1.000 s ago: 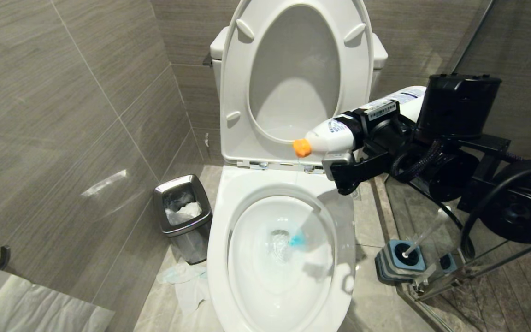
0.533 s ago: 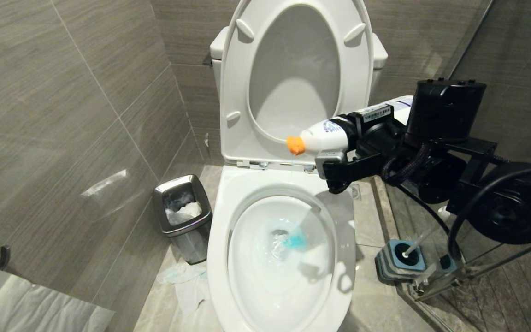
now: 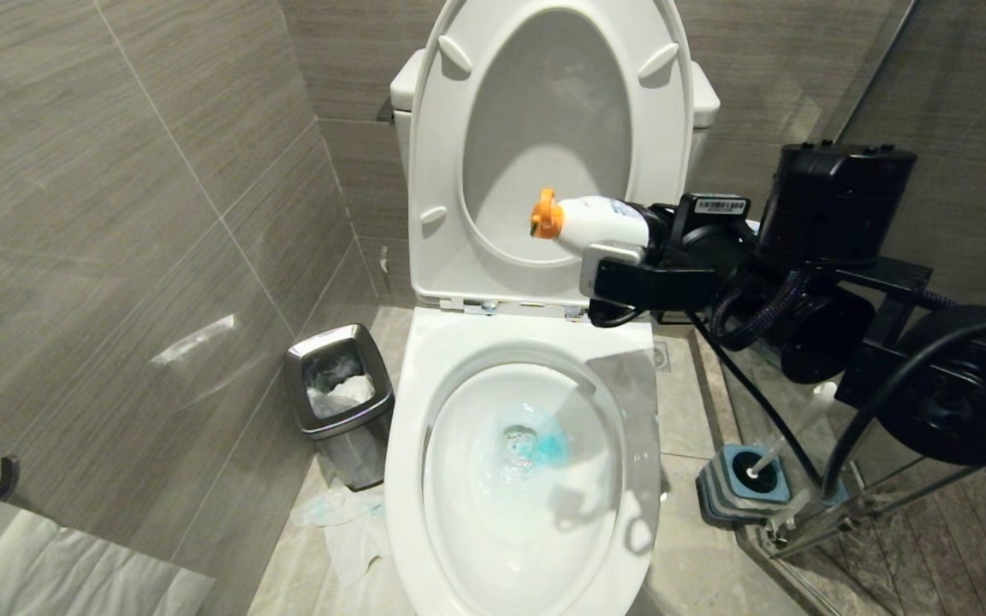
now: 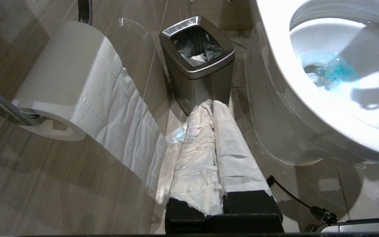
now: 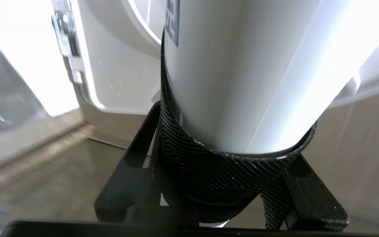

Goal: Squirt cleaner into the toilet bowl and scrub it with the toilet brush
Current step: Pour in the cleaning agent, then place the cleaning agent on the floor

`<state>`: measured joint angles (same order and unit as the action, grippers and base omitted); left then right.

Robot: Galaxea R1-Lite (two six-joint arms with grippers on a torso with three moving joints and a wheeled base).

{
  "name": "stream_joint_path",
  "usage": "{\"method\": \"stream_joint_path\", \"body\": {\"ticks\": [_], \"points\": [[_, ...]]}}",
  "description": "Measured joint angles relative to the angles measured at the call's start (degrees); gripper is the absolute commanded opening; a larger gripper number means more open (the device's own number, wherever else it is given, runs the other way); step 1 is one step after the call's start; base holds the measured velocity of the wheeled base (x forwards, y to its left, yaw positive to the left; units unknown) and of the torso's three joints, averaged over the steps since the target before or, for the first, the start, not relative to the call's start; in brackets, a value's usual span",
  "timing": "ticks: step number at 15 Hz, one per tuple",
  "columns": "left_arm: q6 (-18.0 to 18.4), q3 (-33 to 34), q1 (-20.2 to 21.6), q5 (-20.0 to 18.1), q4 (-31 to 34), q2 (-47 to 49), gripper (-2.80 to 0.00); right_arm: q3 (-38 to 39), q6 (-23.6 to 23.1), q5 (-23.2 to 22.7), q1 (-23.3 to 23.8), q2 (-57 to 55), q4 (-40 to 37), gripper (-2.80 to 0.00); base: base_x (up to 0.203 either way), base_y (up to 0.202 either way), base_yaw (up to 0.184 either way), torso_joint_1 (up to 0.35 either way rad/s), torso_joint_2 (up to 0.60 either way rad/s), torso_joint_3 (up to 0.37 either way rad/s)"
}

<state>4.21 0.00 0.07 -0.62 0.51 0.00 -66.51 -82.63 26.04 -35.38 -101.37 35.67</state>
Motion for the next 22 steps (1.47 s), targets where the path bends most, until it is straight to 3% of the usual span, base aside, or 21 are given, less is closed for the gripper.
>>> {"method": "stream_joint_path", "body": {"ticks": [9,14,19,22], "points": [[-0.1,0.0,0.0,0.0,0.0,0.0,-2.8,1.2,29.9,0.0,-5.6,2.4,0.8,-2.8,0.0,0.0,0.0,0.0,0.0,0.0],[-0.1,0.0,0.0,0.0,0.0,0.0,-2.8,1.2,42.8,-0.1,-7.3,2.9,0.7,-2.8,0.0,0.0,0.0,0.0,0.0,0.0],[-0.1,0.0,0.0,0.0,0.0,0.0,-2.8,7.4,48.9,0.1,-6.8,6.5,0.7,-2.8,0.0,0.0,0.0,0.0,0.0,0.0],[-0.1,0.0,0.0,0.0,0.0,0.0,-2.8,12.9,50.5,0.1,-3.6,9.5,0.8,-2.8,0.0,0.0,0.0,0.0,0.0,0.0]]}}
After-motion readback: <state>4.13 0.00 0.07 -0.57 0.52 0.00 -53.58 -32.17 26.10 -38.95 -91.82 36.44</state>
